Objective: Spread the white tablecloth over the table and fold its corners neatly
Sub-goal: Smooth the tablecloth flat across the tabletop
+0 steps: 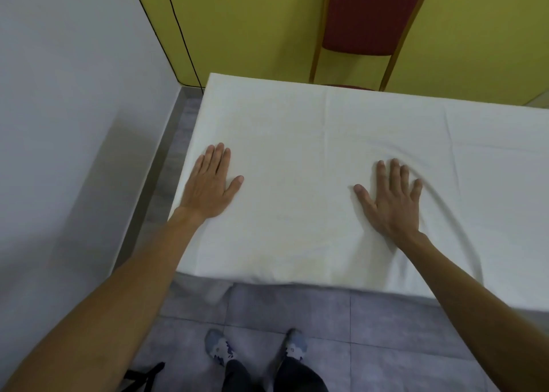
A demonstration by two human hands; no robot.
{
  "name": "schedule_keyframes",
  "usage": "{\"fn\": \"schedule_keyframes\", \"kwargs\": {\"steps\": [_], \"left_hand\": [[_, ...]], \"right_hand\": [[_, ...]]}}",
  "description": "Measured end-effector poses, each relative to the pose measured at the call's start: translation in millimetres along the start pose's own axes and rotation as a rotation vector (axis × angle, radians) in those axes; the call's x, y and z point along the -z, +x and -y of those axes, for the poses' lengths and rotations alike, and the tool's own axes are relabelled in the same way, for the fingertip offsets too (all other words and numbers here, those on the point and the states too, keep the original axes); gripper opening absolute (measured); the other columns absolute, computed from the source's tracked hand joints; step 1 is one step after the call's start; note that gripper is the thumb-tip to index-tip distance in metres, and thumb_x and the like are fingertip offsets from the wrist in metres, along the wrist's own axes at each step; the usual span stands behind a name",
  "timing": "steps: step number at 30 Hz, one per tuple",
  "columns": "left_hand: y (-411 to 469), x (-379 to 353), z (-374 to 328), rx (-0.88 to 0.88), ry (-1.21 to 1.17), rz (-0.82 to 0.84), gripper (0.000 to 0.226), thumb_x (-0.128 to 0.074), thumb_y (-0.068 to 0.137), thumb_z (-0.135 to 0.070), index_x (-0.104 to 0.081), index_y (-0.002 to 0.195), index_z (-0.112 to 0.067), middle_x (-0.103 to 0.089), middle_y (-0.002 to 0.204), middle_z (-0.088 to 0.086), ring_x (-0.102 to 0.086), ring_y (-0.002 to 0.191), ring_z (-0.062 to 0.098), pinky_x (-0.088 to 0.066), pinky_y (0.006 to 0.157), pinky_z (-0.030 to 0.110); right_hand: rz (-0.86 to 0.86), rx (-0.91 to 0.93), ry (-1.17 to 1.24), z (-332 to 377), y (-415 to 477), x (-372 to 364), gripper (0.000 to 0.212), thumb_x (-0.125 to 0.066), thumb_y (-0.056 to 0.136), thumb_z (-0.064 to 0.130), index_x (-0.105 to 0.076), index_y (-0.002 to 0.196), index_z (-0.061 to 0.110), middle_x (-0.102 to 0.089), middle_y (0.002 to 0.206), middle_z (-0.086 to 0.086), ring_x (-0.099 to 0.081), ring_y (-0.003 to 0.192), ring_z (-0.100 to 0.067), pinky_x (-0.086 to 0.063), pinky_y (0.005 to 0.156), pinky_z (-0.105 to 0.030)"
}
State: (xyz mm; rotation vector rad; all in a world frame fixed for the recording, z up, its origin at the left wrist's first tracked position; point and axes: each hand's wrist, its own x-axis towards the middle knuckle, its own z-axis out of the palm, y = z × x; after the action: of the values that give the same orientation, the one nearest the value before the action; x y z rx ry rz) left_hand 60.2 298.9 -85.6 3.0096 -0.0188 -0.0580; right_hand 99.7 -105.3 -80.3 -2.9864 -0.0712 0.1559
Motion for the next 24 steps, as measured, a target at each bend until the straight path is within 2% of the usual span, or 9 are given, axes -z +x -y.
{"fn": "schedule_keyframes", "kwargs": {"steps": [5,8,14,19,24], "left_hand": [[-4.3,1.2,1.9,0.001,0.003,0.017,0.078,-0.015,0.099,-0.058,-0.010,0.157,-0.006,-0.006,0.165,0.014,-0.002,0.153,0.027,-0.005,0.124,0.041],[-8.7,8.3,-5.3,0.043,0.010,0.020,0.082,-0.011,0.096,-0.058,-0.016,0.154,0.000,-0.012,0.163,0.019,-0.008,0.152,0.032,-0.007,0.124,0.042],[-77.1,3.7,-26.7,0.100,-0.088,-0.030,0.078,-0.020,0.098,-0.054,-0.026,0.152,0.001,-0.019,0.161,0.020,-0.011,0.151,0.034,-0.010,0.124,0.045],[-133.9,-6.7,-25.8,0.091,-0.026,-0.080,0.071,-0.030,0.100,-0.050,-0.035,0.148,0.002,-0.027,0.158,0.021,-0.020,0.149,0.036,-0.019,0.121,0.047],[-177.2,-11.7,-20.3,0.024,0.027,-0.077,0.072,-0.031,0.103,-0.053,-0.029,0.151,0.001,-0.023,0.160,0.020,-0.016,0.151,0.032,-0.020,0.121,0.048]], "right_hand": [[0.009,0.002,0.002,-0.7,-4.3,-1.5,0.087,-0.011,0.094,0.077,-0.005,0.160,0.021,-0.003,0.168,-0.011,-0.001,0.155,-0.031,-0.002,0.123,-0.058],[0.016,0.002,-0.001,1.3,-7.0,-3.3,0.086,-0.013,0.095,0.076,-0.005,0.159,0.020,-0.003,0.168,-0.013,-0.001,0.155,-0.032,-0.002,0.122,-0.060],[0.032,0.003,0.095,35.9,-21.7,4.4,0.085,-0.013,0.094,0.067,-0.005,0.158,0.011,-0.002,0.167,-0.020,0.002,0.154,-0.038,-0.001,0.122,-0.063],[0.096,0.405,0.148,136.9,-52.9,-1.7,0.077,-0.019,0.099,0.061,-0.004,0.160,0.016,0.002,0.168,-0.011,0.006,0.155,-0.028,0.005,0.125,-0.048],[0.212,0.716,0.156,227.0,-85.6,-21.2,0.073,-0.005,0.099,0.058,0.003,0.160,0.018,0.013,0.166,-0.002,0.015,0.154,-0.022,0.010,0.125,-0.041]]}}
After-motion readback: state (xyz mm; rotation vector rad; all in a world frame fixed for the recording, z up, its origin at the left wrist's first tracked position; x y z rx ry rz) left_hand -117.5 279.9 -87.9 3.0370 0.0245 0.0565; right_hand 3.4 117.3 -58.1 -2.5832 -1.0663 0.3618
